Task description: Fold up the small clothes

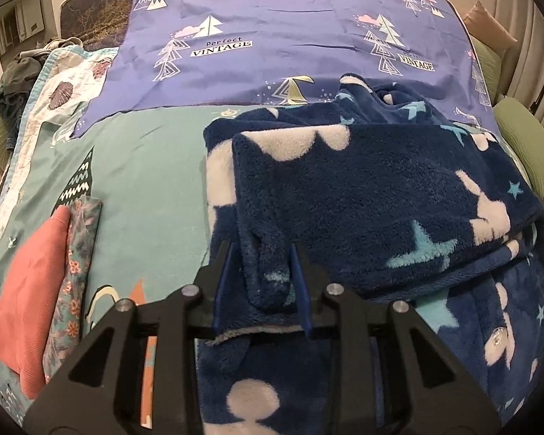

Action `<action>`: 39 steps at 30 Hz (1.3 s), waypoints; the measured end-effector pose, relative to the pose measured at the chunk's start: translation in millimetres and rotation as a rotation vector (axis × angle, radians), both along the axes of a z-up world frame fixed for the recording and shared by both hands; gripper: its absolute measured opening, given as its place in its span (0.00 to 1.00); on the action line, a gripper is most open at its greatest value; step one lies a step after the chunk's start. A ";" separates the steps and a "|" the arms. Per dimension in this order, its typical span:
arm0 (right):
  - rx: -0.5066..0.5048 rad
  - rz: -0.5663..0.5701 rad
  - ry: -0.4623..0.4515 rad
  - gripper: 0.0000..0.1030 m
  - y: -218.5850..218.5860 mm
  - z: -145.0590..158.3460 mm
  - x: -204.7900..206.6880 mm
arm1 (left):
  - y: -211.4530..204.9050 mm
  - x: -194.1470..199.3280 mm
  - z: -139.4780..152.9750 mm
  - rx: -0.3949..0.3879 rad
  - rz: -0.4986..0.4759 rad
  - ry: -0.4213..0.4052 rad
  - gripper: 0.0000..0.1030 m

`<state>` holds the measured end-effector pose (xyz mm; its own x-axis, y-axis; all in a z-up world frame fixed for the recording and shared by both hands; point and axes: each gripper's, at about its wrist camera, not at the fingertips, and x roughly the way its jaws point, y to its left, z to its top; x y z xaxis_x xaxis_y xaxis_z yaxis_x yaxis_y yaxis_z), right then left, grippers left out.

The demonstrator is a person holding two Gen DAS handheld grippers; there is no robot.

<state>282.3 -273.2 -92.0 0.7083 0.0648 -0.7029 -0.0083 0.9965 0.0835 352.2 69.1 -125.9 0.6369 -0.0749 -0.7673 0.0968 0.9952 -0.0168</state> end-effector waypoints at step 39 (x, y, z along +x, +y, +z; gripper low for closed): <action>0.426 0.040 0.274 0.40 -88.0 -50.0 -188.6 | 49.5 -268.3 8.6 -0.229 -0.095 0.118 0.55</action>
<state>93.7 -361.3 -142.0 0.4923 0.4097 -0.7680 0.0334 0.8728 0.4870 83.9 118.5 -117.4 0.5257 -0.3100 -0.7921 0.1730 0.9507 -0.2572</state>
